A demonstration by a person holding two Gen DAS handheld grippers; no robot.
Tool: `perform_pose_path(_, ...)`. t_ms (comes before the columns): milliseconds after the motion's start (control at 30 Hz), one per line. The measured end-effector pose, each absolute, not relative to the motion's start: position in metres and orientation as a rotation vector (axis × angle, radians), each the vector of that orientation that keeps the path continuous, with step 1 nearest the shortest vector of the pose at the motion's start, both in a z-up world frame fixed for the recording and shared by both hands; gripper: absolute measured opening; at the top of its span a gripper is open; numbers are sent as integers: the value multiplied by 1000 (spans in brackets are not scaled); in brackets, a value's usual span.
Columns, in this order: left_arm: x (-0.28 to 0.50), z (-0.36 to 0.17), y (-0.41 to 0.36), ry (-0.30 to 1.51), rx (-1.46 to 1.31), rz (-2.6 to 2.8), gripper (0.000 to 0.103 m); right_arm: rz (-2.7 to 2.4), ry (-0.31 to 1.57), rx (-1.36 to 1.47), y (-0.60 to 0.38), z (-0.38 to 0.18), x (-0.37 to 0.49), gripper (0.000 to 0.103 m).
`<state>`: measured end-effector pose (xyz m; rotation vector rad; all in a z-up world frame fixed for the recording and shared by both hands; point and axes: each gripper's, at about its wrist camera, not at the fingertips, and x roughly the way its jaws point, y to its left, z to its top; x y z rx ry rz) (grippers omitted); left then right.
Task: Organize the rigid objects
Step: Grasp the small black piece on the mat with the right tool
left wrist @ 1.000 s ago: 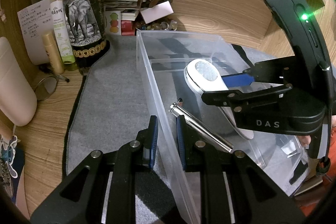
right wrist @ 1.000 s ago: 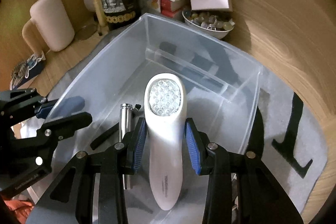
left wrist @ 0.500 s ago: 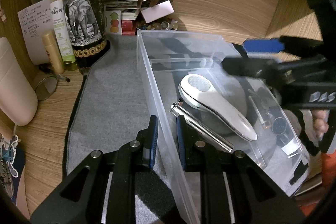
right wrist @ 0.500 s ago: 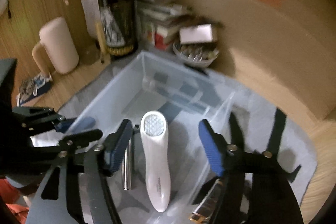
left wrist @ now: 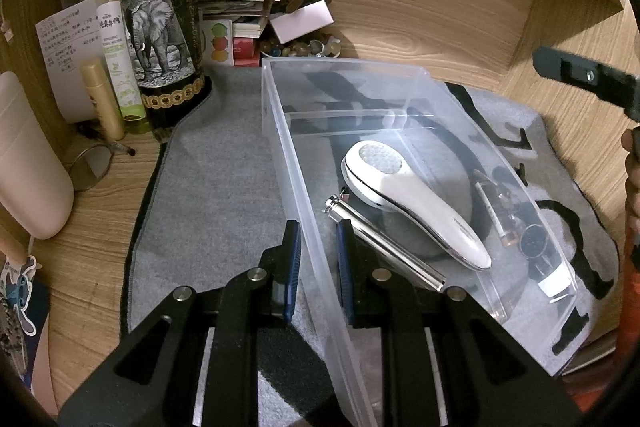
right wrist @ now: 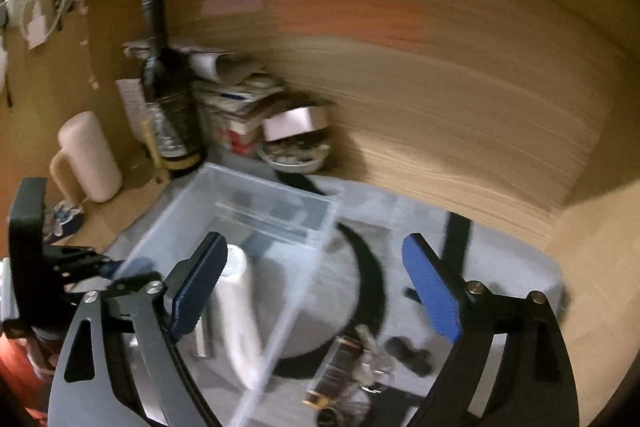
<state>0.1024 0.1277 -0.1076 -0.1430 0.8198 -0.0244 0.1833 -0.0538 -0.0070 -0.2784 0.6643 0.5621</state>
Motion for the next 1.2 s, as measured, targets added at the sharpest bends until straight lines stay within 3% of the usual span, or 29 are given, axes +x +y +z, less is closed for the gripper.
perform_pose_path(567, 103, -107, 127, 826, -138, -15, 18, 342, 904, -258, -134, -95, 219, 88)
perform_pose_path(733, 104, -107, 124, 826, -135, -6, 18, 333, 949, -241, -149, -113, 222, 83)
perform_pose_path(867, 104, -107, 123, 826, -134, -1, 18, 354, 996, -222, -151, -124, 228, 60)
perform_pose_path(967, 104, -107, 123, 827, -133, 0, 18, 376, 999, -193, -151, -127, 233, 53)
perform_pose_path(1100, 104, -107, 123, 826, -131, -1, 18, 421, 996, -177, -150, -126, 235, 26)
perform_pose_path(1200, 104, -107, 124, 826, -132, -1, 18, 429, 993, -180, -147, -126, 235, 14)
